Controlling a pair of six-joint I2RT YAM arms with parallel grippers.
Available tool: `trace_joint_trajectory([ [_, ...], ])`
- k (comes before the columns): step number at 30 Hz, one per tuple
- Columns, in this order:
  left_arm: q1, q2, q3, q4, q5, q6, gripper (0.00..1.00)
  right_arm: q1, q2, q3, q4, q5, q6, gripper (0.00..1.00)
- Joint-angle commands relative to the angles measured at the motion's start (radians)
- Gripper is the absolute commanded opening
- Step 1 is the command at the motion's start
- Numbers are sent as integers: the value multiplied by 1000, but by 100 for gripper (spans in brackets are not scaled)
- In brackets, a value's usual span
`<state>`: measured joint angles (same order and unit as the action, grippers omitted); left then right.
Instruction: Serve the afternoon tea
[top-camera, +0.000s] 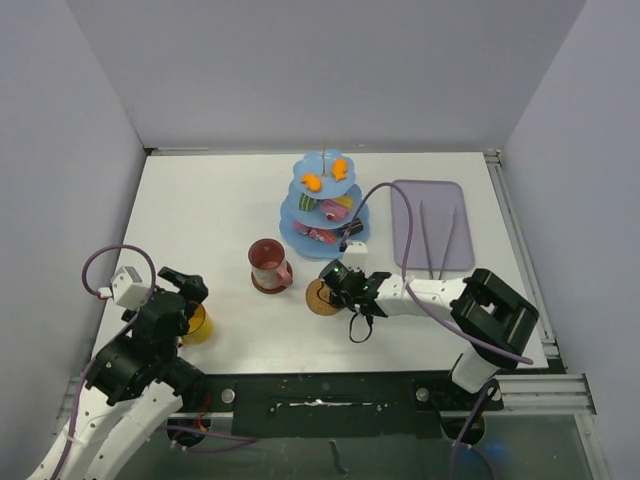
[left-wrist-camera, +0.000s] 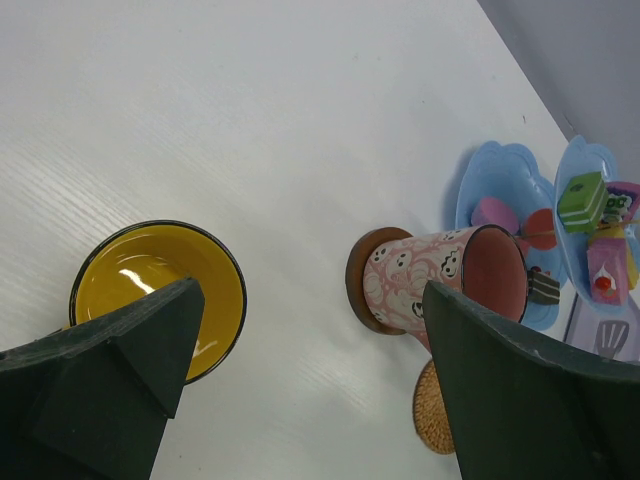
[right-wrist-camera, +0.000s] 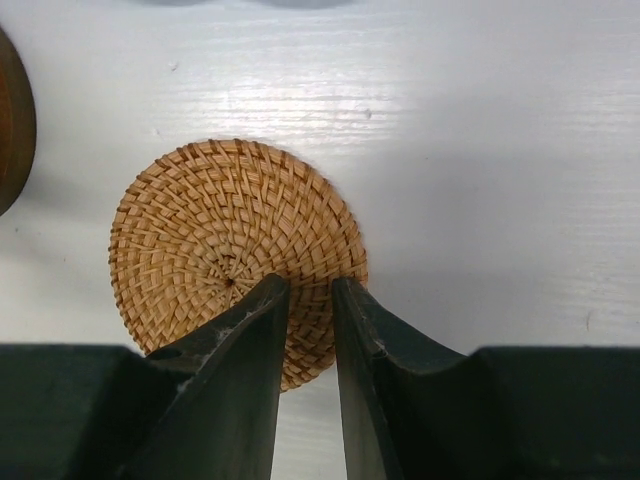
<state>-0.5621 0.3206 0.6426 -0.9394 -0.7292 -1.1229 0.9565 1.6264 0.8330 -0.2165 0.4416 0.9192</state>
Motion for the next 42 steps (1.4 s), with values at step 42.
trace_joint_trajectory([
  [42, 106, 406, 268, -199, 194, 81, 91, 159, -393, 172, -393, 246, 186, 55],
])
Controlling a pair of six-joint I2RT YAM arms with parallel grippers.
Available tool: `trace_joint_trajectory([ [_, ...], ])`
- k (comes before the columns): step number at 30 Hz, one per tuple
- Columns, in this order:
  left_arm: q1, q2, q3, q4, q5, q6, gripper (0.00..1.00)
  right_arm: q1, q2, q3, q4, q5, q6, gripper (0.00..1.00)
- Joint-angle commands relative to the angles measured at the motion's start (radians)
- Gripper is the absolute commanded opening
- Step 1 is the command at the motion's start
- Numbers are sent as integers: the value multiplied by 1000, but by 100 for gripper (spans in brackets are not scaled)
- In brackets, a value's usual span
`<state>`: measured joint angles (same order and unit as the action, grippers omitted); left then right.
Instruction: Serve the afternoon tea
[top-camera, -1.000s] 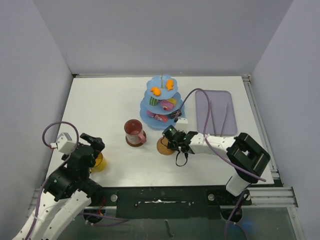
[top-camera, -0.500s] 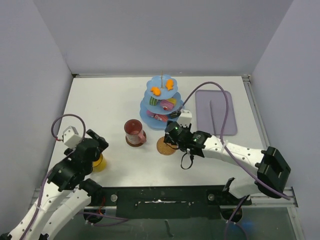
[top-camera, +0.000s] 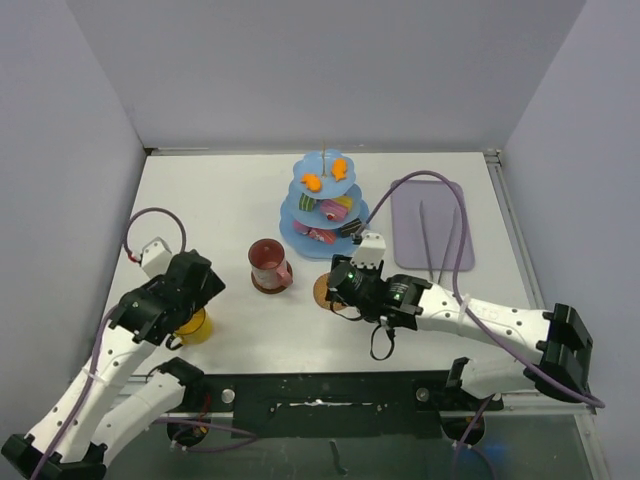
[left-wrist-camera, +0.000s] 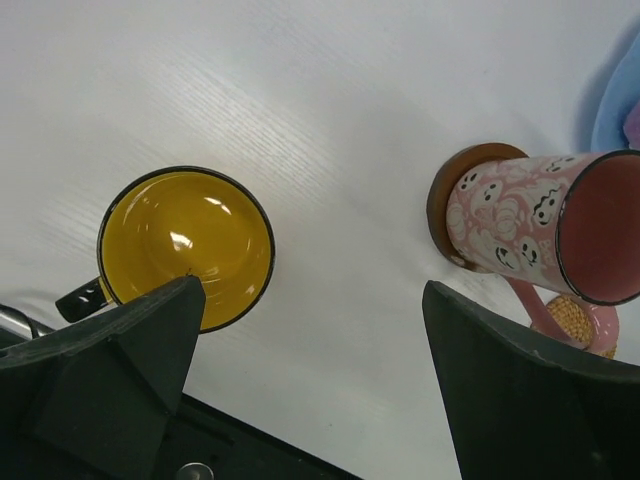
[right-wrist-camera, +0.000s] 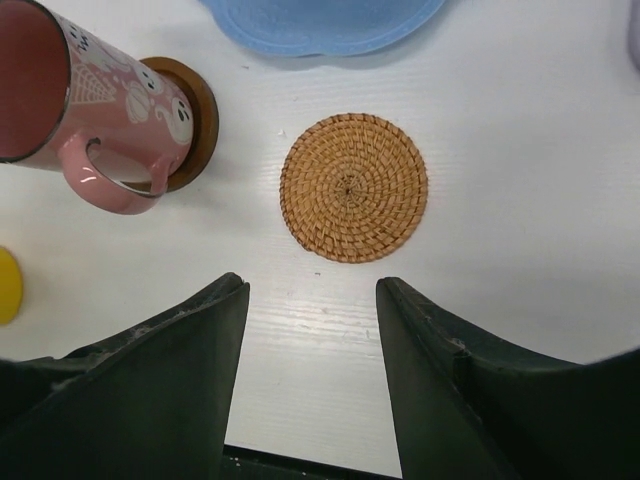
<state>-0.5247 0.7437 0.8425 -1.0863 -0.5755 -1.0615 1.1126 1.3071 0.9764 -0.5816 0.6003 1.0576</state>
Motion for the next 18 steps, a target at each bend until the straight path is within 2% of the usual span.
trace_joint_trajectory([
  [1, 114, -16, 61, -41, 70, 41, 90, 2, -87, 32, -33, 90, 46, 55],
  [5, 318, 83, 12, 9, 267, 162, 83, 2, -132, 59, -54, 101, -10, 55],
  [9, 549, 99, 54, 22, 341, 256, 81, -2, -178, 94, -119, 112, -40, 55],
  [11, 625, 104, 55, 10, 369, 283, 79, -3, -210, 99, -151, 104, -49, 55],
  [13, 665, 111, 69, -45, 357, 264, 77, -4, -249, 100, -180, 96, -37, 55],
  [18, 669, 59, 53, -95, 302, 202, 69, -7, -343, 80, -213, 62, -28, 54],
])
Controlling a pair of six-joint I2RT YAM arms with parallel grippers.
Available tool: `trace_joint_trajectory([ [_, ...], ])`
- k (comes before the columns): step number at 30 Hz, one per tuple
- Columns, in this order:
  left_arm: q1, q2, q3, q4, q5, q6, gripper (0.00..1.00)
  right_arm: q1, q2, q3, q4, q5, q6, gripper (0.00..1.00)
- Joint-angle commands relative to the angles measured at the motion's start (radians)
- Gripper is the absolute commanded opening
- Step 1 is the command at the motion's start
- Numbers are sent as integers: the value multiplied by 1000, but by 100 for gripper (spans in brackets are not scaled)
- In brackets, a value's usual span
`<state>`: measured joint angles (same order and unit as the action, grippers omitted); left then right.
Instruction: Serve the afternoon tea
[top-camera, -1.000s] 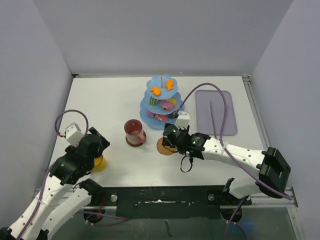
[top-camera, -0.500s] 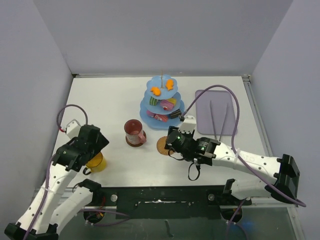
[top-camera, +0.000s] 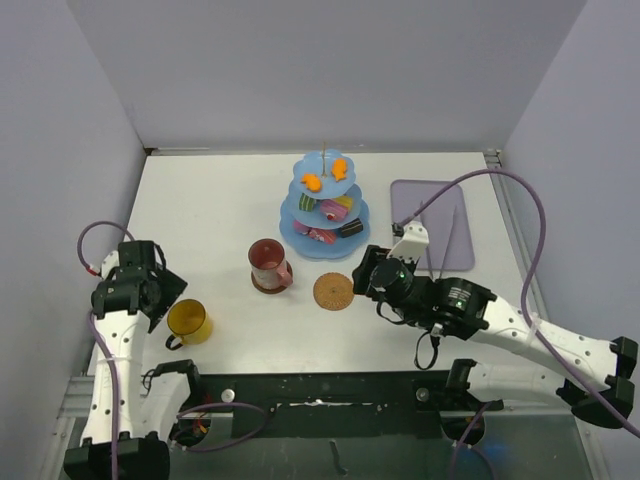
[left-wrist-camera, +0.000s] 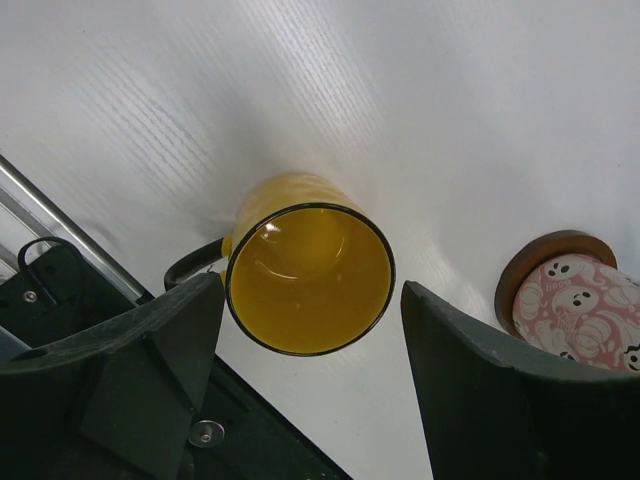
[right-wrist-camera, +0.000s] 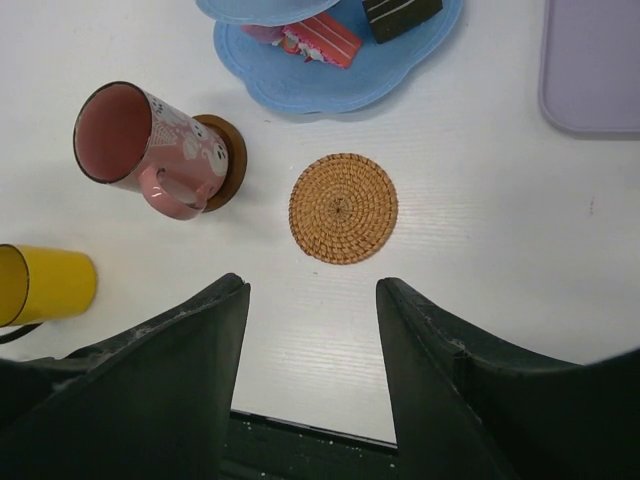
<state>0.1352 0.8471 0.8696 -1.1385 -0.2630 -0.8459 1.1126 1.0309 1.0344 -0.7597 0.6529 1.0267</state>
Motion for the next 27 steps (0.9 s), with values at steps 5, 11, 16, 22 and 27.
trace_joint_trajectory([
  [5, 9, -69, -67, -42, 30, -3, 61, -7, -118, 14, -31, -41, -47, 54],
  [11, 9, -93, -98, -7, 61, 0, 47, -8, -166, -23, 10, -69, -97, 54],
  [16, 9, -40, -100, -20, 43, -51, 48, -9, -182, -35, 34, -92, -113, 54],
  [22, 9, -13, -100, -29, -17, -153, 53, -13, -184, -41, 58, -96, -168, 55],
  [27, 8, 38, -124, -21, 1, -219, 52, -23, -197, -55, 72, -83, -186, 56],
])
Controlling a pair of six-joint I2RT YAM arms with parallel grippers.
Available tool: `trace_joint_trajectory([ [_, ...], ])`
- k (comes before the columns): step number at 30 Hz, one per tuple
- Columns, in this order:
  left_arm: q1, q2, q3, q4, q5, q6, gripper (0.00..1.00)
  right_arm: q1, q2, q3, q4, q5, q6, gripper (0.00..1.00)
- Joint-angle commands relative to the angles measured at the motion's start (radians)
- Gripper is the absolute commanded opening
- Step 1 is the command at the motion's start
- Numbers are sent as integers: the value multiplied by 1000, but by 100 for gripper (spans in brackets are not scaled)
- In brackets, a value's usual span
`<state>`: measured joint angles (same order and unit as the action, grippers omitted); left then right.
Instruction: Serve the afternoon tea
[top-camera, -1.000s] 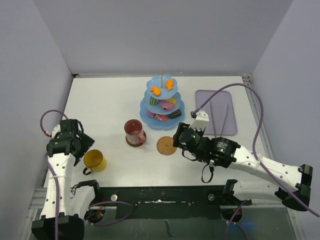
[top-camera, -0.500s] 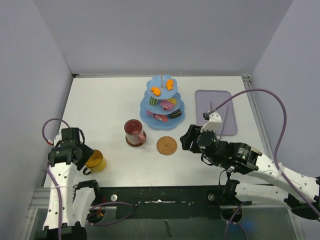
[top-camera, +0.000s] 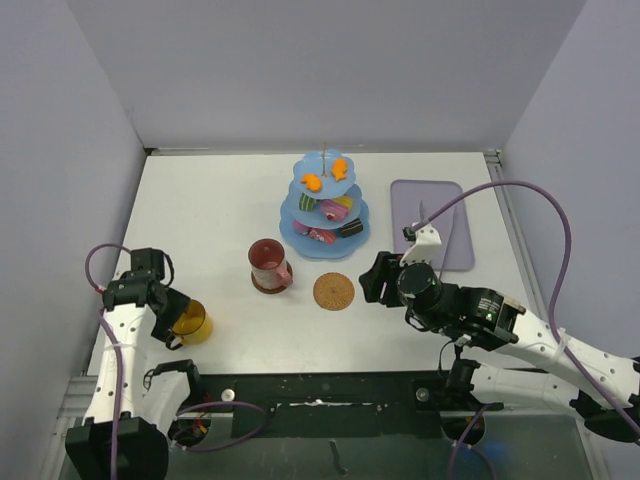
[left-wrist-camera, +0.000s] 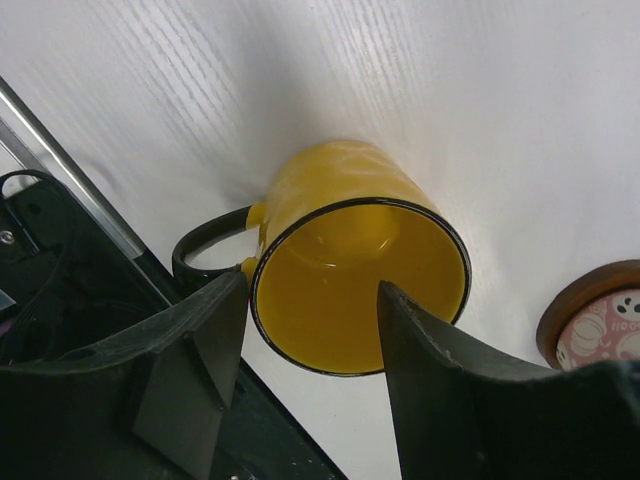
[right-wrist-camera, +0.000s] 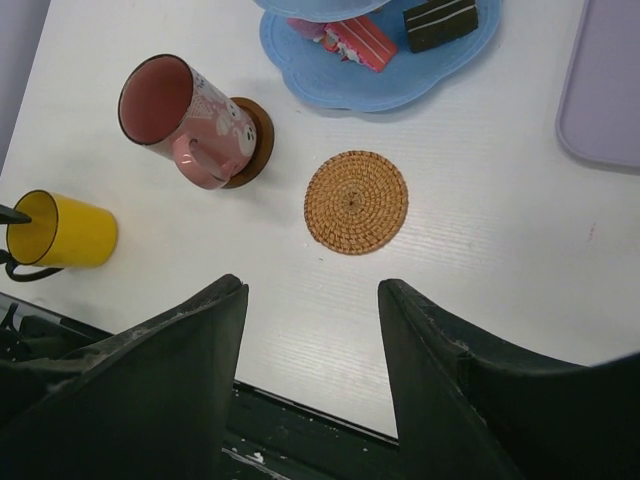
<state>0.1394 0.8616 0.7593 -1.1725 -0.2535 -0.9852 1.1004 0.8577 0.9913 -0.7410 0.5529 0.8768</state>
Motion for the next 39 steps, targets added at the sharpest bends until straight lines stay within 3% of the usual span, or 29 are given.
trace_joint_trajectory([
  [1, 5, 15, -23, 18, -4, -97, 51, -15, -28, -15, 55, 19, -41, 57],
  [3, 5, -15, -50, 42, 11, -122, 48, -25, -36, -18, 57, 26, -55, 58],
  [15, 2, -64, -138, 142, 156, -173, 8, -68, -38, -50, 108, -30, -119, 63],
  [20, -7, -72, -154, 184, 222, -204, 1, -71, -27, -67, 127, -63, -123, 64],
  [24, -25, -81, -153, 205, 295, -255, 0, -76, -14, -69, 154, -97, -149, 64],
  [30, -126, -72, -128, 221, 287, -341, 0, -79, 33, -81, 276, -227, -247, 65],
  [34, -237, -69, -107, 221, 237, -413, 22, -78, 86, -79, 342, -304, -292, 64],
  [39, -262, -65, 36, 167, 95, -304, 33, -36, 121, -95, 446, -332, -385, 64],
])
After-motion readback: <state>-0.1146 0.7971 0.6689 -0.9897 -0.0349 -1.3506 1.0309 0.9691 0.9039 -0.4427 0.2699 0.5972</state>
